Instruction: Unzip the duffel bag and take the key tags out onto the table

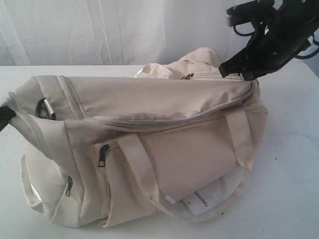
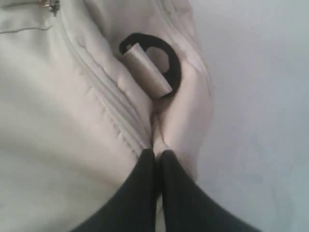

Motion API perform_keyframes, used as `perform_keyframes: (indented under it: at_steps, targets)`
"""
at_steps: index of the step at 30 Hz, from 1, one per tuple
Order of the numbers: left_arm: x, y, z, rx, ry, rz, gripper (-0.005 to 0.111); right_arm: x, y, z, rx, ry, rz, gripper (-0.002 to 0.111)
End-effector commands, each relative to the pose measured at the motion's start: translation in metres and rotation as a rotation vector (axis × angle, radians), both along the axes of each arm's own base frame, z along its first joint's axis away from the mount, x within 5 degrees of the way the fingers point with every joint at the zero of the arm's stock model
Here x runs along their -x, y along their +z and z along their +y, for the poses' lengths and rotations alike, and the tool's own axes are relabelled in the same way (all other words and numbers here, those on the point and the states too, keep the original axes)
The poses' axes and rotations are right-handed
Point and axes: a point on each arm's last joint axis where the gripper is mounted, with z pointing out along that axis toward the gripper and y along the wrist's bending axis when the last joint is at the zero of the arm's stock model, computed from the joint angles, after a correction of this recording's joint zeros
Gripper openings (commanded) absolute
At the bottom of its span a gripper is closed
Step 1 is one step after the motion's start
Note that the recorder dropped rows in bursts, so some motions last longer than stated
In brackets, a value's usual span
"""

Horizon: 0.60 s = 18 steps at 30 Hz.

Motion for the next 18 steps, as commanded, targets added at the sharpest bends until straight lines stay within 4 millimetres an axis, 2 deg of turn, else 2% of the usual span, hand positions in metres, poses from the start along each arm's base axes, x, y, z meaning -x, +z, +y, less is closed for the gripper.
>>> perform_keyframes:
  at_steps: [1, 4, 11, 15, 18]
  targets:
    - [-0.003, 0.001, 0.014, 0.024, 0.148, -0.001, 0.000, 0.045, 0.038, -0.015, -0.022, 0.089, 0.102, 0.000]
    - [-0.003, 0.001, 0.013, 0.019, 0.143, 0.001, 0.000, 0.072, 0.050, -0.017, -0.072, 0.108, 0.227, 0.000]
    - [-0.001, 0.000, 0.005, -0.085, 0.035, -0.008, 0.000, 0.105, 0.071, -0.027, -0.128, 0.136, 0.142, 0.000]
    - [0.001, -0.001, -0.002, -0.169, -0.062, -0.027, 0.000, 0.088, 0.083, -0.024, -0.182, 0.114, -0.113, 0.001]
    - [0.003, 0.001, -0.007, -0.203, -0.125, -0.069, 0.000, 0.067, 0.082, -0.018, -0.213, 0.102, -0.231, 0.014]
